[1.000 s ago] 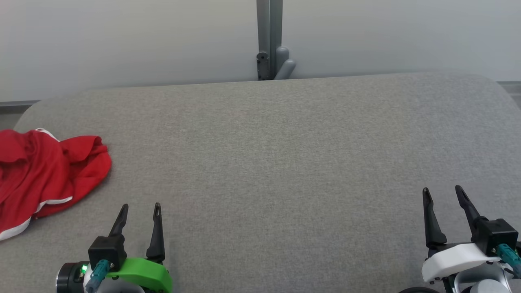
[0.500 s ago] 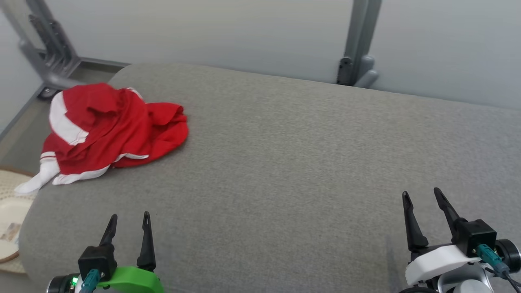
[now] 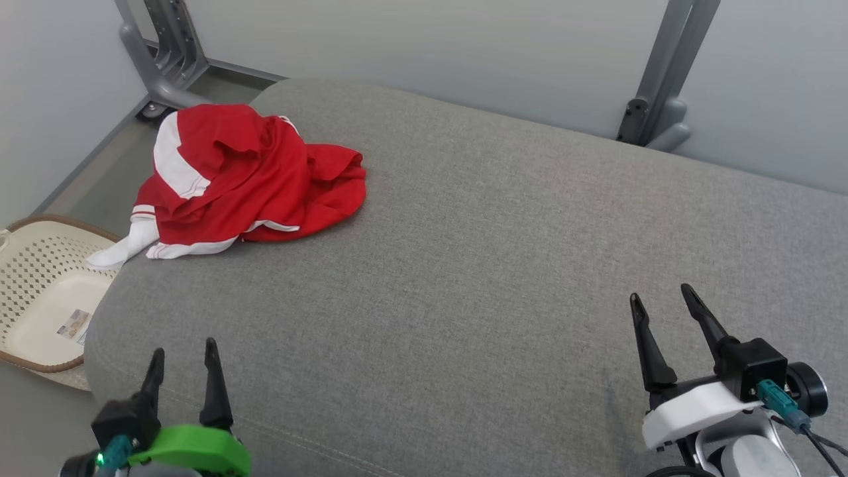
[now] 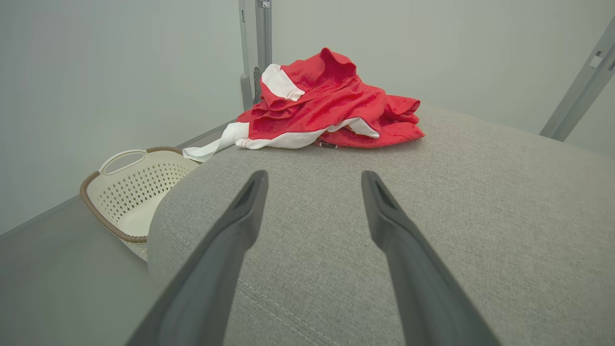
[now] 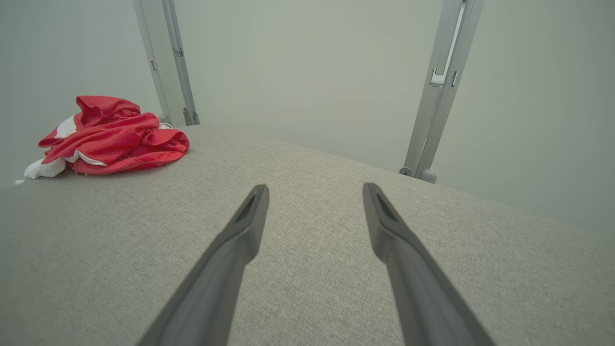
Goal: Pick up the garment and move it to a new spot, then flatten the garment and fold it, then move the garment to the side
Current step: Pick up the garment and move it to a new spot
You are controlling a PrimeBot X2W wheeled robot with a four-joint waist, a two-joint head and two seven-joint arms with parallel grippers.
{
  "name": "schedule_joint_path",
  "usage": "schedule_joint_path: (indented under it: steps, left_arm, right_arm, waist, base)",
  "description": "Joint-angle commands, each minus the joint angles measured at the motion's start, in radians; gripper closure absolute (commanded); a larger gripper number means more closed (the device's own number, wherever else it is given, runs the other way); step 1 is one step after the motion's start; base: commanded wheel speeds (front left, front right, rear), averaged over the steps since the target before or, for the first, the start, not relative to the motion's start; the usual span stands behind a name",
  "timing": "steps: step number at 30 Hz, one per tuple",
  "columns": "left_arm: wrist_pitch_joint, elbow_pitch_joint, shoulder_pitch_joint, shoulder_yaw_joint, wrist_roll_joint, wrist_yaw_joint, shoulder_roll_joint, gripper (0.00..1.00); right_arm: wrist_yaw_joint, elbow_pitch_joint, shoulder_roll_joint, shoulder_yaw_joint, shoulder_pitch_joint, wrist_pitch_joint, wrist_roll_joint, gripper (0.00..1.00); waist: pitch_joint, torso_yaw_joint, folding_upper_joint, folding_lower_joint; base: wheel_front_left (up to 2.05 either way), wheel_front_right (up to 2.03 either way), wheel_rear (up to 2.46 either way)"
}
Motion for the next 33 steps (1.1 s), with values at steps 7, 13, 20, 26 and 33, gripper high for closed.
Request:
schedule_joint_path:
  steps: [7, 13, 20, 26, 33]
  left_arm:
    - [0.134, 0.141, -0.36, 0.004, -0.1, -0.022, 0.023, 0.0]
    - [0.284, 0.272, -0.666, 0.063, -0.16, 0.002, 0.1, 0.0]
    - [0.367, 0.448, -0.839, 0.104, -0.193, 0.025, 0.194, 0.0]
    - [0.329, 0.599, -0.909, 0.122, -0.186, 0.051, 0.261, 0.0]
    - [0.266, 0.729, -0.932, 0.12, -0.173, 0.078, 0.31, 0.01]
  right_arm:
    - [0.0, -0.039, -0.061, 0.029, -0.104, -0.003, -0.009, 0.0]
    - [0.0, -0.06, -0.102, 0.061, -0.172, -0.003, -0.009, 0.0]
    - [0.0, -0.074, -0.122, 0.078, -0.159, -0.003, -0.004, 0.0]
    - [0.0, -0.098, -0.137, 0.083, -0.123, -0.003, -0.002, 0.0]
    - [0.0, -0.124, -0.149, 0.075, -0.098, -0.003, 0.0, 0.0]
  waist:
    - [0.247, -0.119, 0.0, 0.0]
    - [0.401, -0.175, 0.0, 0.0]
    - [0.458, -0.235, 0.0, 0.0]
    - [0.482, -0.274, 0.0, 0.0]
    - [0.491, -0.294, 0.0, 0.0]
  base:
    - [0.0, 0.0, 0.0]
    - [0.0, 0.0, 0.0]
    - [0.0, 0.0, 0.0]
    - [0.0, 0.0, 0.0]
    - [0.0, 0.0, 0.0]
